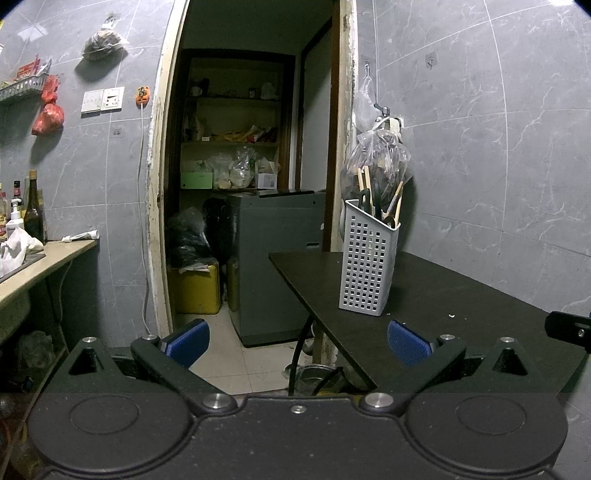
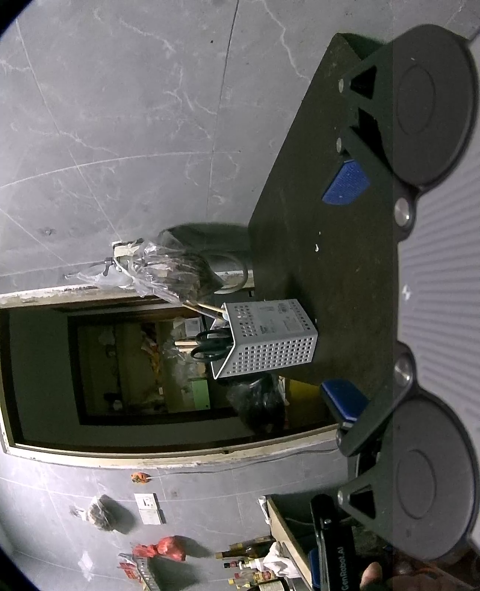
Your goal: Organize utensils
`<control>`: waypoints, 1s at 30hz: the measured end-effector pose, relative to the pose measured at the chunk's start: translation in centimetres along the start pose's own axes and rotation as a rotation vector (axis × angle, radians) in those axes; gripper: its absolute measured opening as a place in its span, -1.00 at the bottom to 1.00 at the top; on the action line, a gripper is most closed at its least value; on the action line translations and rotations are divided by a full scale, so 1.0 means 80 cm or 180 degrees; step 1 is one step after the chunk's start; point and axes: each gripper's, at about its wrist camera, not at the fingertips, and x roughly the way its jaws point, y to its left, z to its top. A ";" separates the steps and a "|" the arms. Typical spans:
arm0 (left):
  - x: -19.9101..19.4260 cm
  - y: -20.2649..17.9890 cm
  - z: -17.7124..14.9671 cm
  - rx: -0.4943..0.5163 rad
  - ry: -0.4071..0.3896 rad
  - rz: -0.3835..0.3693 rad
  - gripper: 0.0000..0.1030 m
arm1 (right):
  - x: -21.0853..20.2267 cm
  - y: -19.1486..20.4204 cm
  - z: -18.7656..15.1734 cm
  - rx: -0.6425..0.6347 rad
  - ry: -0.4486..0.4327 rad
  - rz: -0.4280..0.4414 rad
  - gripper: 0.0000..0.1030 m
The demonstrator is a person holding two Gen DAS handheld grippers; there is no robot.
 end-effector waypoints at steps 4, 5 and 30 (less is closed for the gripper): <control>0.000 0.000 0.000 -0.0002 -0.0004 0.0002 0.99 | 0.002 0.000 -0.001 -0.0004 0.0016 0.0001 1.00; 0.000 0.000 0.000 -0.0002 -0.0004 0.0004 0.99 | 0.002 0.000 -0.001 -0.0005 0.0020 0.0003 1.00; 0.014 0.001 -0.002 0.0055 0.0110 -0.0004 0.99 | 0.016 -0.002 -0.004 -0.0018 0.0110 0.0028 1.00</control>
